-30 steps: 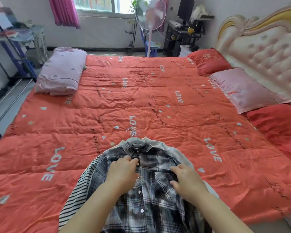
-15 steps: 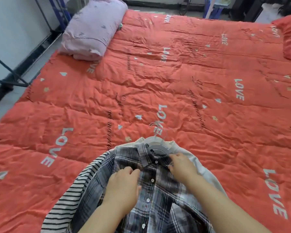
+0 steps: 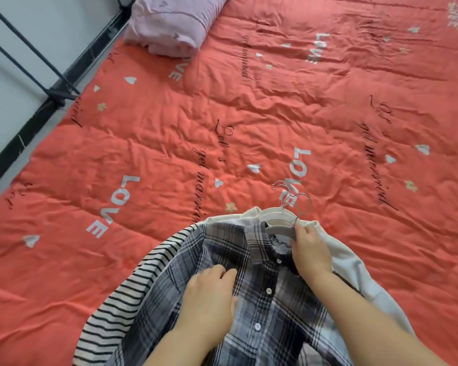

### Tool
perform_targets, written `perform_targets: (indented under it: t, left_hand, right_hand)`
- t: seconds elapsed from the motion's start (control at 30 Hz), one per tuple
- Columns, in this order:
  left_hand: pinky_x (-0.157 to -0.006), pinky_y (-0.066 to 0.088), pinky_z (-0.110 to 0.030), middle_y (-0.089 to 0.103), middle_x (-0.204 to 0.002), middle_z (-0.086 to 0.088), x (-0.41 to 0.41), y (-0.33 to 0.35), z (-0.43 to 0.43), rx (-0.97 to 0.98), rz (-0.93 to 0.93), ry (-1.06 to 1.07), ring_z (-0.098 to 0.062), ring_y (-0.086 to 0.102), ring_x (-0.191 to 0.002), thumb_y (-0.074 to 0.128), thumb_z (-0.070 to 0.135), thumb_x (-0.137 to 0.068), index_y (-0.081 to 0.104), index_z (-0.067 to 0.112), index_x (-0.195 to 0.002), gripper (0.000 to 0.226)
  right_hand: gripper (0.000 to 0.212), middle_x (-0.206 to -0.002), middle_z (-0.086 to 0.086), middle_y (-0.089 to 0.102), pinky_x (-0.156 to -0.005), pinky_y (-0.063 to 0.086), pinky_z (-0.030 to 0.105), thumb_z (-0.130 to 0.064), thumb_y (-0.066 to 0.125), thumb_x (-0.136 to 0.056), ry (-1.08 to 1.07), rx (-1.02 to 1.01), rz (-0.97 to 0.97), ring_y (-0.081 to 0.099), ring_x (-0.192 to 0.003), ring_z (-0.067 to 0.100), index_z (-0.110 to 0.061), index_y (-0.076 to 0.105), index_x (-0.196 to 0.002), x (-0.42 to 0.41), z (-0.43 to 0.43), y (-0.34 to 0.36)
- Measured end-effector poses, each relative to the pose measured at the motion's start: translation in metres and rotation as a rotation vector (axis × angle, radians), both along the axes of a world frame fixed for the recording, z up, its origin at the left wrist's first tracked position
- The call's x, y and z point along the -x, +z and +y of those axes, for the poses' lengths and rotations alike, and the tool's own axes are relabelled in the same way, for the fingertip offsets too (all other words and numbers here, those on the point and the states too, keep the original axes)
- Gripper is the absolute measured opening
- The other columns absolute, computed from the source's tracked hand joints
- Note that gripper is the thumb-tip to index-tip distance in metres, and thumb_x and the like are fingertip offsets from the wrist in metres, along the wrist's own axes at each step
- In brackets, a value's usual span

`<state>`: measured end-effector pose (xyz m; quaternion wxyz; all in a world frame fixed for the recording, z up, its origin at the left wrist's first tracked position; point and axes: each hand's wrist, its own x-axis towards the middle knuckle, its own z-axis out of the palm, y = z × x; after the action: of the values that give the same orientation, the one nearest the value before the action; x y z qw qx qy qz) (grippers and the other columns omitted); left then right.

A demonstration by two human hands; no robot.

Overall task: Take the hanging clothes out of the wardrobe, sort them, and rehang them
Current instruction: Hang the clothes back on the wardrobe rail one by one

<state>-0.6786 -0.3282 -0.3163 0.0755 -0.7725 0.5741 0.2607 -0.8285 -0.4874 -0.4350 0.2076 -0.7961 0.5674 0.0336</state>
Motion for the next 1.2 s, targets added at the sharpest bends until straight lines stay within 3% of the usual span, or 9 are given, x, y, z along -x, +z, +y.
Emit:
perform_targets:
  t: [0.17, 0.3, 0.37, 0.5, 0.6, 0.73, 0.87, 1.07, 1.2]
  left_hand:
    - [-0.102, 0.033, -0.031, 0.045, -0.127, 0.006, -0.005, 0.022, 0.006, 0.162, -0.01, 0.024, -0.016, 0.044, -0.118, 0.047, 0.033, -0.095, 0.034, 0.022, -0.142, 0.05]
    - [-0.077, 0.053, -0.036, 0.063, -0.102, 0.0, -0.01, 0.05, 0.021, 0.455, -0.001, 0.029, -0.021, 0.064, -0.09, 0.077, 0.029, -0.066, 0.062, 0.015, -0.118, 0.057]
    - [-0.08, 0.053, -0.038, 0.063, -0.107, -0.003, -0.011, 0.075, 0.031, 0.58, -0.044, 0.054, -0.022, 0.064, -0.095, 0.08, 0.033, -0.064, 0.058, 0.016, -0.122, 0.064]
    - [-0.094, 0.043, -0.049, 0.057, -0.12, -0.008, -0.017, 0.136, 0.074, 0.853, -0.116, 0.106, -0.024, 0.049, -0.114, 0.045, 0.04, -0.083, 0.043, 0.021, -0.131, 0.052]
    - [-0.097, 0.038, -0.053, 0.059, -0.113, -0.002, -0.027, 0.177, 0.129, 0.978, -0.134, 0.092, -0.019, 0.048, -0.11, 0.042, 0.042, -0.086, 0.041, 0.025, -0.133, 0.05]
    - [-0.101, 0.03, -0.044, 0.06, -0.109, 0.0, -0.05, 0.226, 0.225, 1.158, -0.171, 0.156, -0.016, 0.053, -0.101, 0.04, 0.044, -0.092, 0.038, 0.028, -0.136, 0.047]
    - [-0.078, 0.048, -0.042, 0.061, -0.096, 0.001, -0.081, 0.273, 0.34, 1.285, -0.301, 0.279, -0.02, 0.06, -0.08, 0.044, 0.038, -0.09, 0.039, 0.029, -0.135, 0.046]
    - [-0.062, 0.048, -0.033, 0.054, -0.08, 0.006, -0.123, 0.33, 0.52, 1.374, -0.547, 0.513, -0.011, 0.052, -0.065, 0.042, 0.036, -0.088, 0.04, 0.033, -0.134, 0.046]
    - [-0.058, 0.047, -0.033, 0.052, -0.075, 0.007, -0.148, 0.359, 0.624, 1.353, -0.749, 0.638, -0.013, 0.052, -0.058, 0.035, 0.043, -0.094, 0.044, 0.032, -0.129, 0.038]
  right_hand:
    - [0.032, -0.078, 0.003, 0.059, -0.031, 0.04, 0.03, -0.012, 0.063, -0.08, 0.184, 0.4, -0.309, 0.059, -0.053, 0.026, -0.01, 0.061, -0.112, 0.0, 0.022, 0.059]
    - [0.032, -0.075, -0.003, 0.058, -0.035, 0.037, 0.021, -0.023, 0.053, -0.084, 0.275, 0.706, -0.443, 0.053, -0.046, 0.016, -0.015, 0.059, -0.115, -0.008, 0.054, 0.132]
    - [0.032, -0.079, -0.007, 0.057, -0.04, 0.037, 0.018, -0.025, 0.052, -0.084, 0.3, 0.767, -0.519, 0.054, -0.053, 0.011, -0.015, 0.06, -0.114, -0.013, 0.077, 0.173]
    - [0.033, -0.077, -0.003, 0.061, -0.039, 0.045, 0.02, -0.026, 0.052, -0.084, 0.381, 0.775, -0.625, 0.055, -0.049, 0.013, -0.018, 0.056, -0.116, -0.024, 0.136, 0.247]
    - [0.036, -0.078, -0.008, 0.055, -0.032, 0.043, 0.025, -0.029, 0.052, -0.081, 0.442, 0.764, -0.673, 0.054, -0.046, 0.014, -0.021, 0.056, -0.116, -0.038, 0.19, 0.3]
    - [0.038, -0.08, -0.01, 0.056, -0.034, 0.041, 0.018, -0.032, 0.05, -0.081, 0.591, 0.768, -0.742, 0.052, -0.049, 0.009, -0.02, 0.062, -0.115, -0.067, 0.273, 0.367]
    - [0.036, -0.082, -0.011, 0.056, -0.036, 0.042, 0.018, -0.033, 0.048, -0.082, 0.801, 0.803, -0.815, 0.053, -0.049, 0.009, -0.025, 0.056, -0.116, -0.113, 0.369, 0.429]
    - [0.037, -0.084, -0.013, 0.056, -0.037, 0.045, 0.021, -0.038, 0.047, -0.081, 1.05, 0.797, -0.935, 0.054, -0.05, 0.007, -0.033, 0.051, -0.117, -0.192, 0.523, 0.493]
    - [0.041, -0.086, -0.011, 0.061, -0.039, 0.049, 0.026, -0.028, 0.067, -0.08, 1.188, 0.713, -1.029, 0.058, -0.055, 0.01, -0.03, 0.057, -0.12, -0.247, 0.614, 0.513]
